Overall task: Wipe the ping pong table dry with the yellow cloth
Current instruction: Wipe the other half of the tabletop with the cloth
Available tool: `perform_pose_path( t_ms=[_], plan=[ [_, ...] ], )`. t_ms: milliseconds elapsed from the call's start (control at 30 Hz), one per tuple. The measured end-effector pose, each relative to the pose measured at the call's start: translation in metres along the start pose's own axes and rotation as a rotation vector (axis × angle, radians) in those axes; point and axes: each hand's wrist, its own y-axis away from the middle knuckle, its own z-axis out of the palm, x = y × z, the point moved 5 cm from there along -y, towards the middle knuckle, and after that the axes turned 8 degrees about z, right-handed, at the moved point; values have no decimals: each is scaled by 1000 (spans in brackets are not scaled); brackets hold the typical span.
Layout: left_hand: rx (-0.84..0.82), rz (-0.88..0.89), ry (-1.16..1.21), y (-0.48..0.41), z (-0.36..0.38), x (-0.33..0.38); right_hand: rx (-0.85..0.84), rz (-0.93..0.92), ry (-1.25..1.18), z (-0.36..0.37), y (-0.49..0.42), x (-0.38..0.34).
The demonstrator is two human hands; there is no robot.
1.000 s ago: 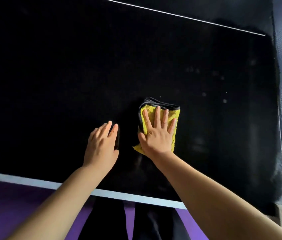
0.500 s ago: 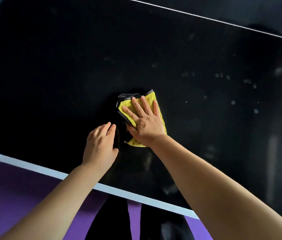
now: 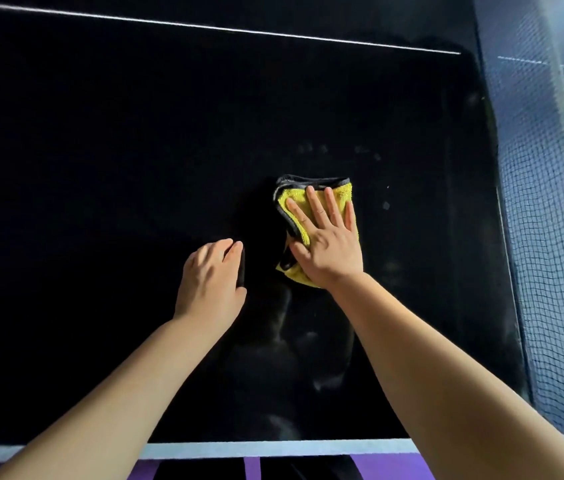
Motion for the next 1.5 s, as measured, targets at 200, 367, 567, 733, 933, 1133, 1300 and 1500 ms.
perform_pose_path(
  t_ms=[200,367,567,733,933,1133,1300,1500],
  plan=[
    [4,155,-8,-62,9,93,26,198,-35,-4,2,128],
    [15,243,22,-99,19,164,43,336,-84,-4,9,219],
    [18,291,43,-112,22,198,25,547,-144,-9,3,276],
    [15,215,45,-110,19,167,-15,821,-263,-14,-19,253],
    [6,140,47,-103,15,113,-18,645,-214,-18,-35,175],
    [40,80,44,-93,-2,44,-38,370,-125,-17,-50,51],
    [66,-19,26,-78,-18,-29,-76,164,-39,-14,-60,-43],
    [133,-142,68,-58,-34,-106,-90,-29,-6,-11,-74,-134]
  ],
)
